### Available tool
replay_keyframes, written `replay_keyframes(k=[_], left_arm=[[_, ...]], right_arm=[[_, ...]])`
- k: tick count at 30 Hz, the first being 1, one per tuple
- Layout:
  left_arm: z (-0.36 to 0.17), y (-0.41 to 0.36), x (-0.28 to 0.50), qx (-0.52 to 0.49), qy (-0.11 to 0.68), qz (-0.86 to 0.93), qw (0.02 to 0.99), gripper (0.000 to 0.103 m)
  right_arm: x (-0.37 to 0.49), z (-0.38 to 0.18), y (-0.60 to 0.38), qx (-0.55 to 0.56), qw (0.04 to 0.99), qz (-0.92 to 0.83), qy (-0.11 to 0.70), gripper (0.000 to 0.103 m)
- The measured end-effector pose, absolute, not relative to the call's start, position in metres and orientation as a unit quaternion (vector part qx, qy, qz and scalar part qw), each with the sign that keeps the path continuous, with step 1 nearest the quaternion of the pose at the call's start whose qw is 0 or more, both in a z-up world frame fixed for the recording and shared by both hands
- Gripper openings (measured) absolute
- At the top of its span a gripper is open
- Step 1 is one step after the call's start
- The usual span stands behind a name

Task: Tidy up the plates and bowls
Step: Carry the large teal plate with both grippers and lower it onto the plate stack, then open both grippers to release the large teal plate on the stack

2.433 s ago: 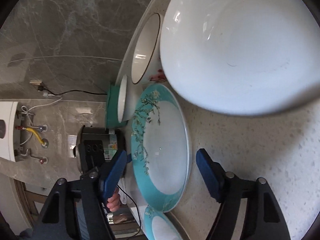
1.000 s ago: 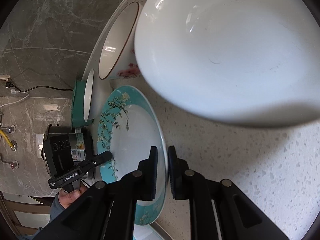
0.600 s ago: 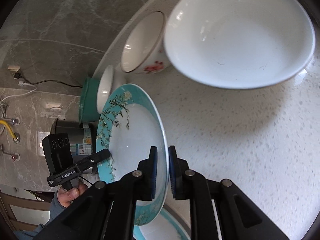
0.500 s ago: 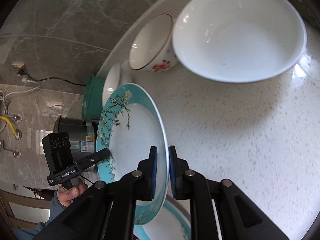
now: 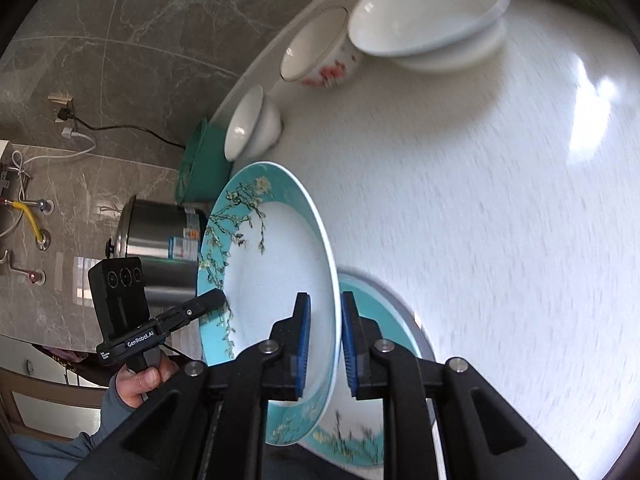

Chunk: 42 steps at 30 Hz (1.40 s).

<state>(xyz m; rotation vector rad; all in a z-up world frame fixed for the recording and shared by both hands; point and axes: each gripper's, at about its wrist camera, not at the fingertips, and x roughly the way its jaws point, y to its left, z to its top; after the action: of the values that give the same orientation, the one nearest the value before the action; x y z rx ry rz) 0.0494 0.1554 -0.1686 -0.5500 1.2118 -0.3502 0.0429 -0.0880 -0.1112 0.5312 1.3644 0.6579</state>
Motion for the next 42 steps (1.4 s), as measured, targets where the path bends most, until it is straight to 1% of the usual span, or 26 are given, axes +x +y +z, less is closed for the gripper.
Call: replay_keyframes(k=[10, 21, 26, 30, 36, 42], left_arm=[[-0.199, 0.141, 0.007, -0.252, 0.577, -0.173, 0.758, 0.014], [-0.218, 0.129, 0.003, -0.239, 0.587, -0.179, 0.752, 0.014], [-0.225, 0.119, 0.014, -0.240, 0.584, -0.177, 0.755, 0.014], [-0.223, 0.115, 0.014, -0.224, 0.583, -0.174, 0.762, 0.014], [-0.218, 0.112, 0.014, -0.192, 0.576, -0.164, 0.777, 0.014], [-0.211, 0.103, 0.016, -0.145, 0.572, -0.144, 0.795, 0.015]], right_arm=[[-0.002, -0.135, -0.098, 0.252, 0.689, 0.266, 0.626, 0.021], [-0.017, -0.150, -0.108, 0.253, 0.694, 0.253, 0.625, 0.021], [-0.021, -0.151, -0.111, 0.249, 0.701, 0.255, 0.617, 0.021], [-0.021, -0.145, -0.105, 0.217, 0.718, 0.249, 0.612, 0.021], [-0.026, -0.129, -0.083, 0.111, 0.757, 0.232, 0.600, 0.026], [-0.031, -0.123, -0.068, 0.045, 0.776, 0.209, 0.594, 0.028]])
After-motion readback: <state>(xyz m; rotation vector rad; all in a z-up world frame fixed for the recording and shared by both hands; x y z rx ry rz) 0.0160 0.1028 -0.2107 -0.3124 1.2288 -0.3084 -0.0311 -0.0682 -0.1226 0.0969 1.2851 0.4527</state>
